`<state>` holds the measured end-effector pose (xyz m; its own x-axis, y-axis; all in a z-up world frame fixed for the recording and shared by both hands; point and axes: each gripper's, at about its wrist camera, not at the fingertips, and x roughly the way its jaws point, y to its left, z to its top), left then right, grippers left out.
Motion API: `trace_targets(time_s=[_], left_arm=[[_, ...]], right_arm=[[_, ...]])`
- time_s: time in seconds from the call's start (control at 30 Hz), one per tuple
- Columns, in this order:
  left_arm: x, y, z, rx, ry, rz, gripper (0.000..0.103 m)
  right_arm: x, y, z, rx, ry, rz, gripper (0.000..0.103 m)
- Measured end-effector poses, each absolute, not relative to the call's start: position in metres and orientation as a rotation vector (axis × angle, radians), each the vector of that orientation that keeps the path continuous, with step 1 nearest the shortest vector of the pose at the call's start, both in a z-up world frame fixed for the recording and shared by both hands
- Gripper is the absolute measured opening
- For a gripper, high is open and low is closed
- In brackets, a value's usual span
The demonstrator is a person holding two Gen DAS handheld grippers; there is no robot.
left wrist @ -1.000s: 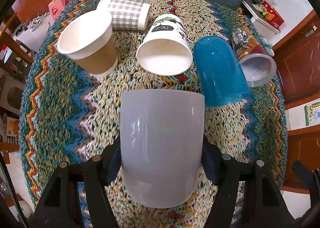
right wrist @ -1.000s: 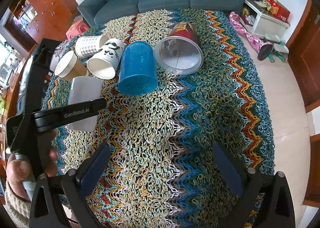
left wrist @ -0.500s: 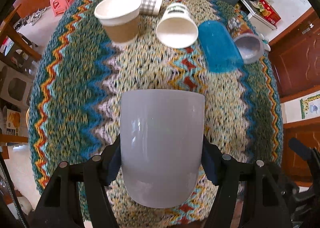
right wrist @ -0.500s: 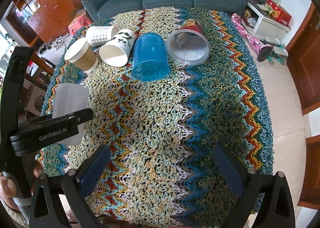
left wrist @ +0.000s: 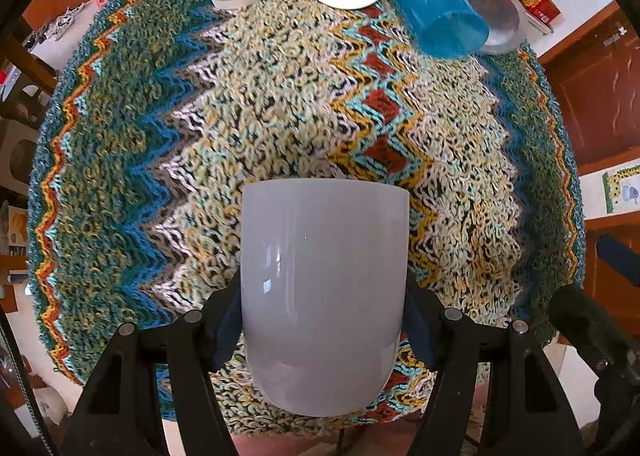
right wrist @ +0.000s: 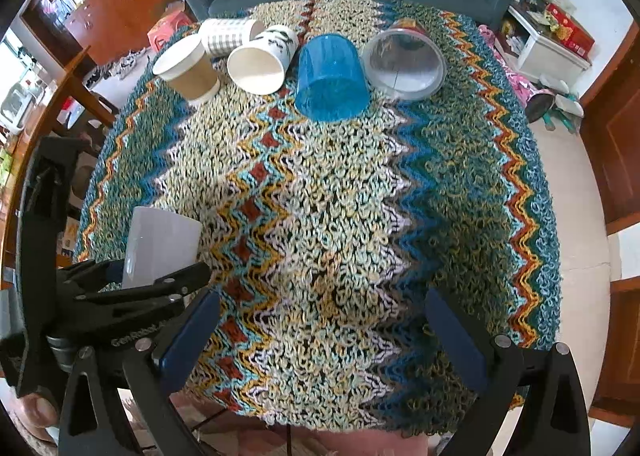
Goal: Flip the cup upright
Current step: 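Close the left gripper on the white cup and lift it, then bring the right tool to the white cup held by the left gripper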
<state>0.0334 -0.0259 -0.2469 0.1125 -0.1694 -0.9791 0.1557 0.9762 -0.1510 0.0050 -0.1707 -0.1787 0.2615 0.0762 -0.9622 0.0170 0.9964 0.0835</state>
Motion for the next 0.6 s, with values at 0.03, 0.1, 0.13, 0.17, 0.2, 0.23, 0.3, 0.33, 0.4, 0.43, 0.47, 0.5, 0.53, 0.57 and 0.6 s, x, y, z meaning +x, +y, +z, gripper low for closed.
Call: trace_targets(time_s=[0.03, 0.1, 0.13, 0.17, 0.2, 0.23, 0.3, 0.33, 0.4, 0.43, 0.47, 0.5, 0.53, 0.57, 0.6], left_arm=[[0.033, -0.027, -0.249, -0.012, 1.439, -0.242, 0.071], [0.032, -0.028, -0.252, -0.005, 1.433, -0.241, 0.071], [0.031, -0.027, -0.254, 0.006, 1.427, -0.234, 0.071], [0.031, -0.028, -0.255, 0.013, 1.422, -0.229, 0.071], [0.032, -0.028, -0.256, 0.018, 1.417, -0.227, 0.071], [0.032, -0.029, -0.257, 0.023, 1.412, -0.225, 0.071], [0.033, -0.031, -0.259, 0.037, 1.409, -0.219, 0.071], [0.033, -0.031, -0.259, 0.041, 1.406, -0.218, 0.071], [0.034, -0.036, -0.260, 0.064, 1.402, -0.213, 0.071], [0.034, -0.038, -0.261, 0.083, 1.401, -0.205, 0.072], [0.034, -0.040, -0.261, 0.101, 1.399, -0.196, 0.072], [0.034, -0.041, -0.261, 0.121, 1.396, -0.180, 0.072], [0.034, -0.042, -0.261, 0.127, 1.394, -0.174, 0.072], [0.035, -0.042, -0.261, 0.120, 1.394, -0.175, 0.072], [0.035, -0.041, -0.262, 0.108, 1.395, -0.174, 0.072]], right_arm=[[0.004, -0.171, -0.180, 0.083, 1.309, 0.037, 0.102], [0.001, -0.172, -0.182, 0.090, 1.316, 0.028, 0.102], [0.001, -0.172, -0.183, 0.092, 1.319, 0.023, 0.102], [0.000, -0.172, -0.184, 0.094, 1.322, 0.017, 0.102], [-0.001, -0.172, -0.186, 0.096, 1.326, 0.012, 0.102], [-0.001, -0.172, -0.187, 0.097, 1.328, 0.009, 0.102], [-0.001, -0.171, -0.188, 0.096, 1.334, 0.002, 0.102], [-0.002, -0.170, -0.189, 0.095, 1.336, 0.001, 0.102], [-0.002, -0.169, -0.191, 0.093, 1.340, 0.000, 0.102], [-0.002, -0.168, -0.191, 0.092, 1.342, 0.000, 0.102], [-0.002, -0.167, -0.192, 0.092, 1.345, 0.000, 0.102], [-0.002, -0.167, -0.193, 0.092, 1.347, 0.000, 0.102], [-0.001, -0.167, -0.193, 0.093, 1.349, 0.001, 0.102], [-0.001, -0.166, -0.193, 0.092, 1.350, 0.000, 0.102], [-0.001, -0.166, -0.193, 0.090, 1.350, -0.001, 0.102]])
